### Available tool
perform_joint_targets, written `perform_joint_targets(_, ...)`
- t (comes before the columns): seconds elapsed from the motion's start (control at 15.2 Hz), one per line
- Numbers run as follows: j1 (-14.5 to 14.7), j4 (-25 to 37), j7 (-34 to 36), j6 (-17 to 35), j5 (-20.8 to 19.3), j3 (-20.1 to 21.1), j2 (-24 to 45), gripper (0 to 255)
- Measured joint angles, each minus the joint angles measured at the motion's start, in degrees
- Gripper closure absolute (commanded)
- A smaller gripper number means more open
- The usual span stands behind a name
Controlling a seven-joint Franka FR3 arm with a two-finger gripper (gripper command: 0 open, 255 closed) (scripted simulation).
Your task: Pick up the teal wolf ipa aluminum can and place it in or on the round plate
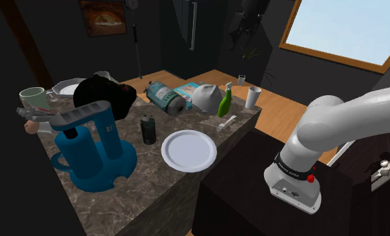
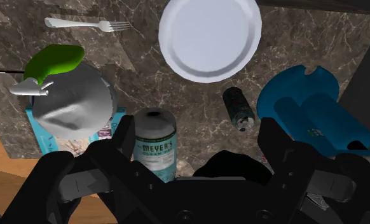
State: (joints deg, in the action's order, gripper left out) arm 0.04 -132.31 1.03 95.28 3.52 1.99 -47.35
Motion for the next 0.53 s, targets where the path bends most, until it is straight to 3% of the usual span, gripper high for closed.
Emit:
perform_joint_targets(0.2, 0.1, -0.6, 0.8, 1.7, 0.4, 0.7, 1.4, 0)
perform_joint_targets(0.53, 0.3, -3.1, 4.0, 9.9, 1.7, 3.8, 8.0, 0)
